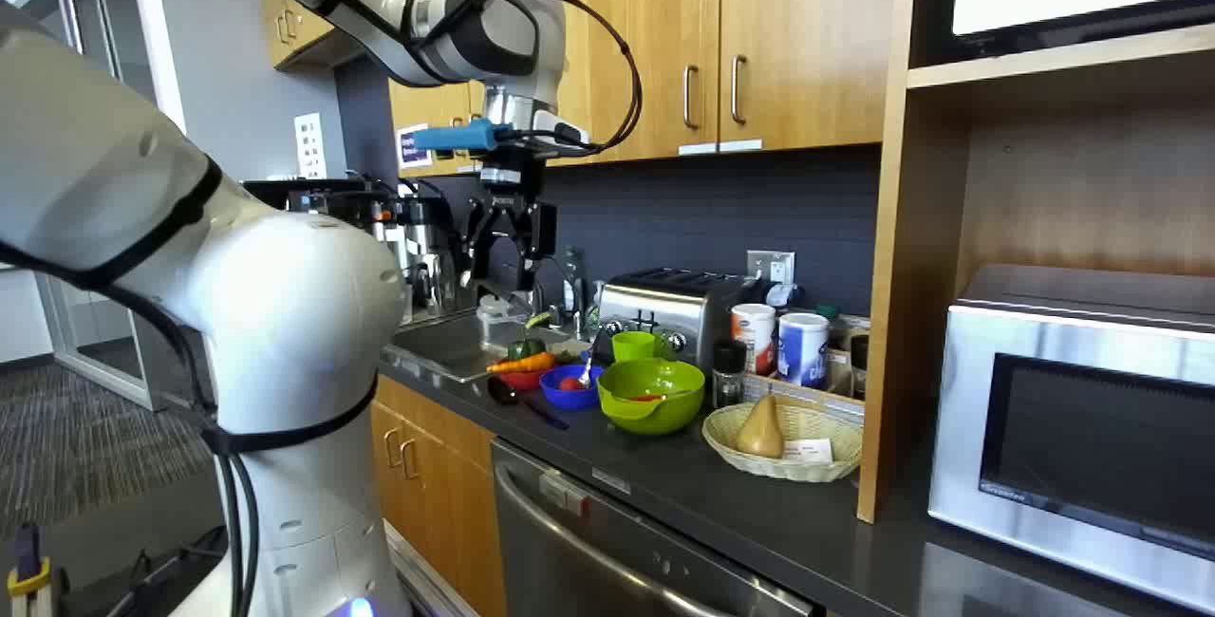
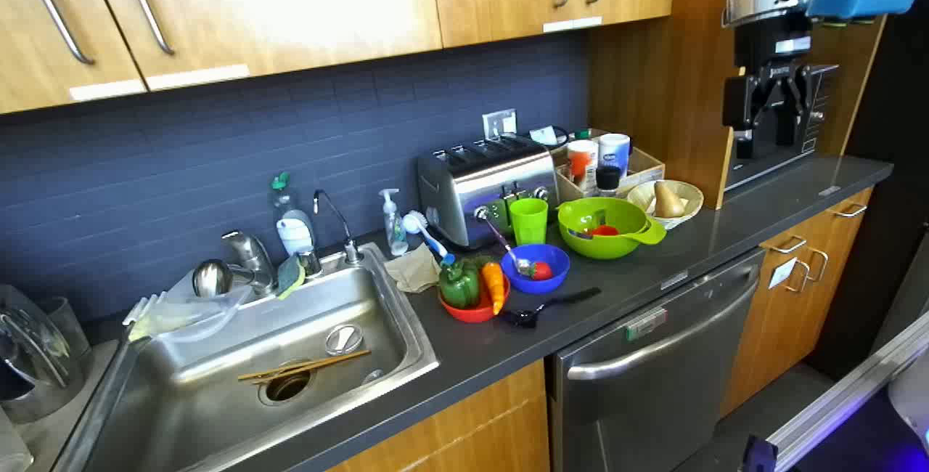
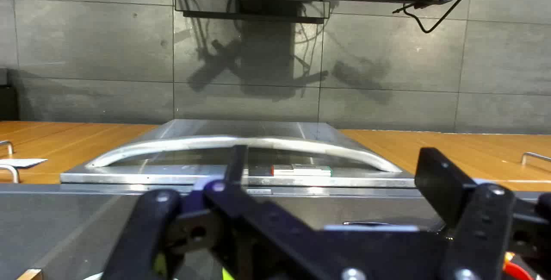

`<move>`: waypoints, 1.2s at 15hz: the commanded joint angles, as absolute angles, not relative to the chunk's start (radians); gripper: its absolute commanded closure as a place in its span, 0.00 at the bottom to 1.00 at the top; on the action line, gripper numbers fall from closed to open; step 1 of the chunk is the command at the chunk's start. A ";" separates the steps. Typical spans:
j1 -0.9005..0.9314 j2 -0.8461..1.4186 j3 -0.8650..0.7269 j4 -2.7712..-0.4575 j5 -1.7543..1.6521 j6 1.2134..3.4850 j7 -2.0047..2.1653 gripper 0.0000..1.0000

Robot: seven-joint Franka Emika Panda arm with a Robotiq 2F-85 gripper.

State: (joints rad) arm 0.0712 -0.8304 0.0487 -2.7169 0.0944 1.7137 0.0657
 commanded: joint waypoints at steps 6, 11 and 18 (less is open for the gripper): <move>0.064 -0.830 0.054 -2.715 0.098 1.712 0.061 0.00; 0.074 -0.816 0.050 -2.710 0.112 1.715 0.051 0.00; 0.178 -0.703 0.085 -2.676 0.218 1.915 -0.055 0.00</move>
State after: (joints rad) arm 0.1336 -0.7797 0.0617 -2.7088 0.1867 1.8329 -0.0029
